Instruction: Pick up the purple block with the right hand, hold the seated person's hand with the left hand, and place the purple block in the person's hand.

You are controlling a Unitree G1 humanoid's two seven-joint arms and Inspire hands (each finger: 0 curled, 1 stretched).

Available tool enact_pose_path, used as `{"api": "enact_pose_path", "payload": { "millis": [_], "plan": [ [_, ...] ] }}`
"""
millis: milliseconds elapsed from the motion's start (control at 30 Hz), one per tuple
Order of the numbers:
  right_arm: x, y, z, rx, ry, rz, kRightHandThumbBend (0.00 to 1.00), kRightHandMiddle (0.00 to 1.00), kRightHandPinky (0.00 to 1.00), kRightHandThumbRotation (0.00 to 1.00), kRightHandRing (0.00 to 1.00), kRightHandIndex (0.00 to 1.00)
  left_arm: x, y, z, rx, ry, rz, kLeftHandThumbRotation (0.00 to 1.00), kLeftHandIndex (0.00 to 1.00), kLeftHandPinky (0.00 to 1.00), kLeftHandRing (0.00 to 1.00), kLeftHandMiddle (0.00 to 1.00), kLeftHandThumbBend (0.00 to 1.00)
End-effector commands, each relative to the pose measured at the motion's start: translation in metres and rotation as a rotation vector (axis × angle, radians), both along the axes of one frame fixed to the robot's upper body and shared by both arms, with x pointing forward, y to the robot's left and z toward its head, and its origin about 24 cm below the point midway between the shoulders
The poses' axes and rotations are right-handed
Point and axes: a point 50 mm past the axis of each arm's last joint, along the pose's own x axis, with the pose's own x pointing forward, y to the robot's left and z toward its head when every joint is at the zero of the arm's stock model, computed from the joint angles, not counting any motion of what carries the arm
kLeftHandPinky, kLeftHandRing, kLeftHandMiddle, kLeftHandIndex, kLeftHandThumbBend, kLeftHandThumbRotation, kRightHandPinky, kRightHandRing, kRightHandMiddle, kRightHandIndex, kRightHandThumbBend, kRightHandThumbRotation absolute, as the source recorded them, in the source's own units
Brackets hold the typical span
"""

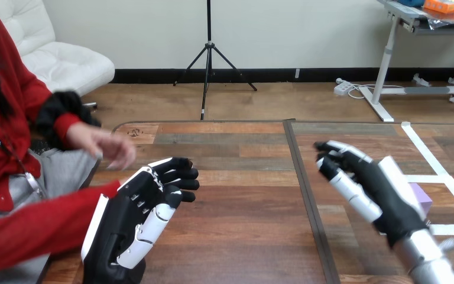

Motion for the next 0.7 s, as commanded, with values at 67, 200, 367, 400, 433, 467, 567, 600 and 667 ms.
{"api": "enact_pose_path", "payload": {
  "millis": [67, 200, 367, 400, 433, 467, 567, 600, 667],
  "plan": [
    [0.032, -0.011, 0.037, -0.068, -0.137, -0.040, 0.60, 0.89, 0.78, 0.91, 0.87, 0.88, 0.016, -0.002, 0.021, 0.000, -0.115, -0.015, 0.59, 0.68, 0.62, 0.66, 0.68, 0.59],
    [0.036, -0.015, 0.041, -0.102, -0.143, -0.054, 0.58, 0.90, 0.78, 0.89, 0.88, 0.90, 0.016, -0.002, 0.021, 0.003, -0.116, -0.013, 0.59, 0.68, 0.62, 0.66, 0.68, 0.60],
    [0.042, -0.022, 0.044, -0.133, -0.155, -0.078, 0.58, 0.91, 0.78, 0.86, 0.88, 0.91, 0.015, -0.002, 0.020, 0.006, -0.113, -0.013, 0.59, 0.68, 0.62, 0.66, 0.68, 0.60],
    [0.043, -0.023, 0.045, -0.136, -0.156, -0.080, 0.58, 0.91, 0.77, 0.86, 0.88, 0.92, 0.015, -0.002, 0.020, 0.006, -0.113, -0.013, 0.59, 0.68, 0.62, 0.66, 0.68, 0.60],
    [0.044, -0.025, 0.045, -0.147, -0.160, -0.083, 0.58, 0.91, 0.77, 0.85, 0.88, 0.92, 0.015, -0.002, 0.020, 0.008, -0.114, -0.013, 0.59, 0.68, 0.62, 0.66, 0.68, 0.60],
    [0.045, -0.026, 0.046, -0.154, -0.163, -0.085, 0.58, 0.91, 0.77, 0.85, 0.88, 0.92, 0.015, -0.002, 0.020, 0.010, -0.114, -0.013, 0.59, 0.68, 0.62, 0.66, 0.68, 0.60],
    [0.048, -0.030, 0.048, -0.203, -0.170, -0.099, 0.57, 0.91, 0.76, 0.84, 0.88, 0.92, 0.014, -0.002, 0.020, 0.019, -0.114, -0.007, 0.59, 0.68, 0.62, 0.66, 0.68, 0.61],
    [0.048, -0.031, 0.049, -0.216, -0.172, -0.102, 0.57, 0.91, 0.76, 0.84, 0.88, 0.92, 0.014, -0.002, 0.020, 0.021, -0.114, -0.005, 0.59, 0.68, 0.61, 0.66, 0.68, 0.61],
    [0.050, -0.033, 0.049, -0.233, -0.169, -0.112, 0.57, 0.91, 0.76, 0.84, 0.87, 0.92, 0.014, -0.002, 0.020, 0.024, -0.114, -0.003, 0.60, 0.67, 0.60, 0.66, 0.68, 0.61]
  ]
}}
